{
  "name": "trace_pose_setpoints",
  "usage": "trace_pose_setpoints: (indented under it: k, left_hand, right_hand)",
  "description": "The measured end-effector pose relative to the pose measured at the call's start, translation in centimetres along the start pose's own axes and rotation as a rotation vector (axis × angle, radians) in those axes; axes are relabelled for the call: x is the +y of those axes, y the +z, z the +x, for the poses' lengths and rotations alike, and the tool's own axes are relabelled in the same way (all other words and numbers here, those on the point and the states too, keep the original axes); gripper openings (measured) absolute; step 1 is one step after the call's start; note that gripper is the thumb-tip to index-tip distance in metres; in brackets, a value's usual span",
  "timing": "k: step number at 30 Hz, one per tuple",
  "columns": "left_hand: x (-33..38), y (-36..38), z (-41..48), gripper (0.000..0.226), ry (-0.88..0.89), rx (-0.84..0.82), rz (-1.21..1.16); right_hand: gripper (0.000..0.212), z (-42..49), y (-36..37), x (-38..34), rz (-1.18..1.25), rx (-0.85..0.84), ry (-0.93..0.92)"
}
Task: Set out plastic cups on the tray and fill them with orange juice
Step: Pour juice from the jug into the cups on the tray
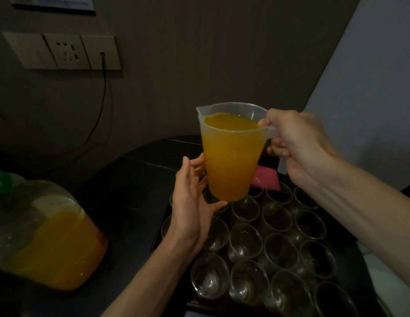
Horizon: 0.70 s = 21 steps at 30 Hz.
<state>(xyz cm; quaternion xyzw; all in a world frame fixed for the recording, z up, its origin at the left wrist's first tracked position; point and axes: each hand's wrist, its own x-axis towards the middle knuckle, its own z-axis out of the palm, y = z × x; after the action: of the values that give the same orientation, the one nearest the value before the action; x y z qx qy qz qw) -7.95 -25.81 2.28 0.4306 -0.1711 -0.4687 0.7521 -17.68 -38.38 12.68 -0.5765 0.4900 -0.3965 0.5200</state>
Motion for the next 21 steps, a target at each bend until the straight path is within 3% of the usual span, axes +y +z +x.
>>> trace_pose_setpoints:
  k: [5,13,21]
  left_hand:
    - [-0.9,0.5,-0.6,0.062,-0.008,-0.029,-0.058]
    - [-2.3,1.2,-0.7,0.059,-0.009,-0.022,-0.086]
    - [-3.1,1.3,-0.6,0.054,-0.03,-0.018,-0.096]
  right_hand:
    - [0.01,-0.4,-0.5,0.1,0.0,-0.015,0.021]
    - [0.015,-0.4,-1.4,0.7,-0.021,-0.004,0.01]
    - [0.039,0.2,-1.7,0.9,-0.061,-0.003,0.024]
